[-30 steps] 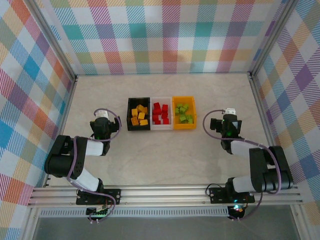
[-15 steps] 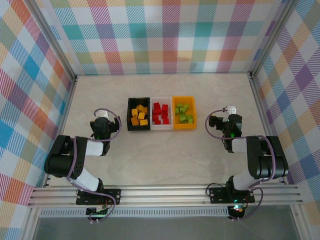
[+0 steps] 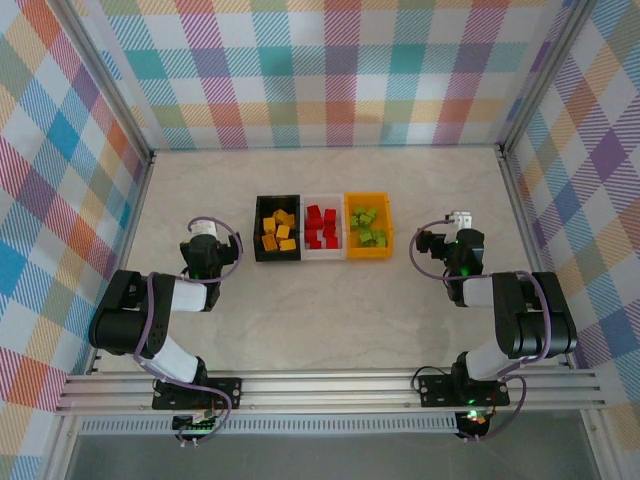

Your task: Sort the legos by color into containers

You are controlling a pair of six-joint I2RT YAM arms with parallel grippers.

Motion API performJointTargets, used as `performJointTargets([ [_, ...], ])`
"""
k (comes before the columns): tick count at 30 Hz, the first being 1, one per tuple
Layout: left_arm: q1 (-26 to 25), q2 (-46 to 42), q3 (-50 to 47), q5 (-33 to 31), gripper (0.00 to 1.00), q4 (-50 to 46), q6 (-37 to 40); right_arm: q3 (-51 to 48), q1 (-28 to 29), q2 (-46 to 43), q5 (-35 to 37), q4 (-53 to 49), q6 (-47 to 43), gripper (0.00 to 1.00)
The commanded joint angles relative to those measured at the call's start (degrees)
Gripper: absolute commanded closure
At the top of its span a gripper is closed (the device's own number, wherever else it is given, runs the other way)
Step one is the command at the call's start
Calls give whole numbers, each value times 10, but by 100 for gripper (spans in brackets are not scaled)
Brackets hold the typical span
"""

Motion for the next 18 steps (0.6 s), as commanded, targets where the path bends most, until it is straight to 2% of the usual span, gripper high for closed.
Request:
performJointTargets([
  [1, 4, -4, -5, -2, 0, 25, -5, -4, -2, 1, -12, 23, 6, 0],
  [18, 1, -3, -4, -1, 0, 23, -1, -4, -2, 1, -12, 24, 6, 0],
])
